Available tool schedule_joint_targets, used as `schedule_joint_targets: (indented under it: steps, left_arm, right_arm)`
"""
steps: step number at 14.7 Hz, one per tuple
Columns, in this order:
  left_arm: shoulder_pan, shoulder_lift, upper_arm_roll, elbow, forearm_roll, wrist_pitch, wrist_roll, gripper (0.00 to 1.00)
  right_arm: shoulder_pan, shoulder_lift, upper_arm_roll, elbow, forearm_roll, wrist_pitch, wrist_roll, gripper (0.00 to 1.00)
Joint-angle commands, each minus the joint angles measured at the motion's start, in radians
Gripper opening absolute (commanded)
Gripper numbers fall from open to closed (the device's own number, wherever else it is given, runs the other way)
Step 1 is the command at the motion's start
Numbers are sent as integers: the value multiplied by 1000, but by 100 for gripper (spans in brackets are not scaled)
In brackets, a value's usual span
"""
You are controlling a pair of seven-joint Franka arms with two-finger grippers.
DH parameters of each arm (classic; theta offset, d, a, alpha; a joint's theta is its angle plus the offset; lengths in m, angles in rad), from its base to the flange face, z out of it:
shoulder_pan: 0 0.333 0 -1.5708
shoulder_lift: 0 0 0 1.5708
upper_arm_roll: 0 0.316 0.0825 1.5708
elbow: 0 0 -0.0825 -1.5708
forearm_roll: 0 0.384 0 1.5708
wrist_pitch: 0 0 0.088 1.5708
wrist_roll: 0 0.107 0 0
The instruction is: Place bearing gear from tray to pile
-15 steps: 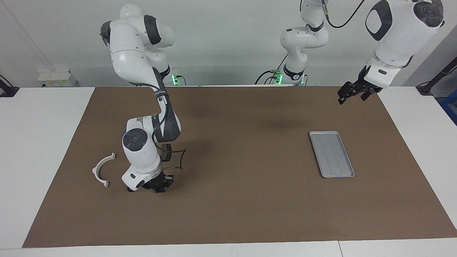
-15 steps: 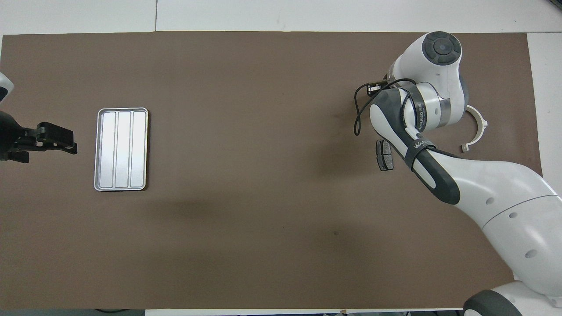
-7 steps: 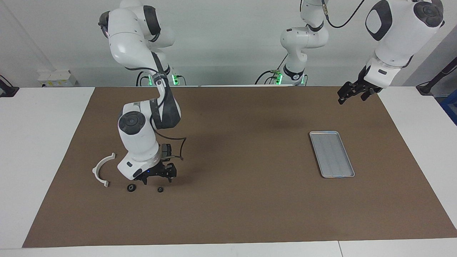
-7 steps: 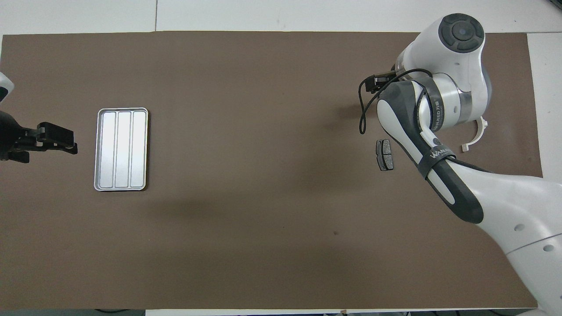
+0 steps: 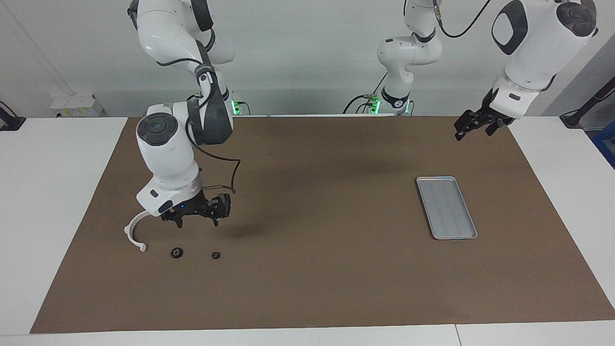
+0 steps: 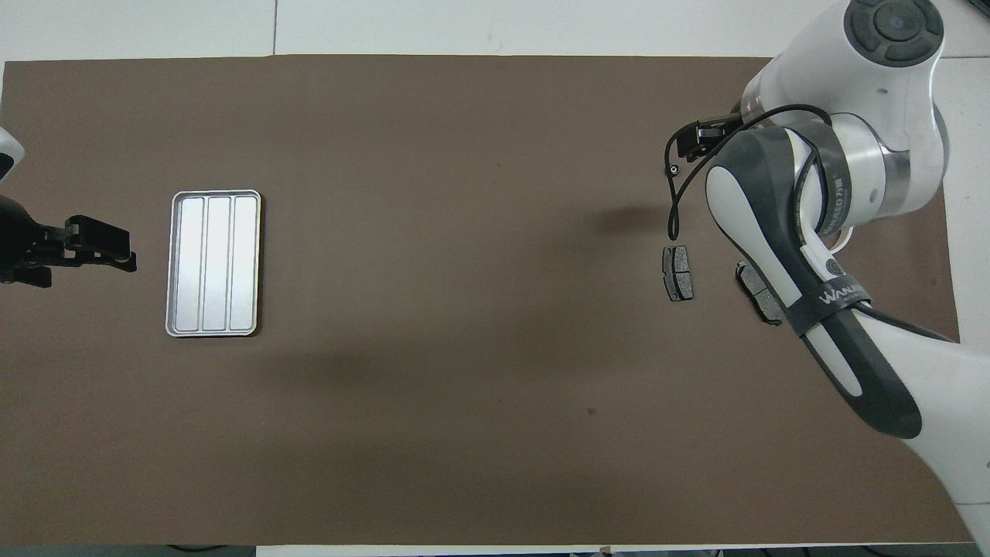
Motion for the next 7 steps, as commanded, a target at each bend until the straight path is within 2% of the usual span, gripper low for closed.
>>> schedule_joint_targets:
  steps: [1,3,7]
  left_arm:
    - [5,-27,-4,-27,-10,11,7,100]
    - [5,-27,-4,-29,-10,10,7,100]
    - [5,-27,-4,-29,-10,11,7,100]
  right_arm:
    - [-38,-76,8,-37,35,-62,-47,100]
    - [-56,-150,7,-46,67,-140,-139,100]
    - [-113,-340,7,-124,67,-220,-173,100]
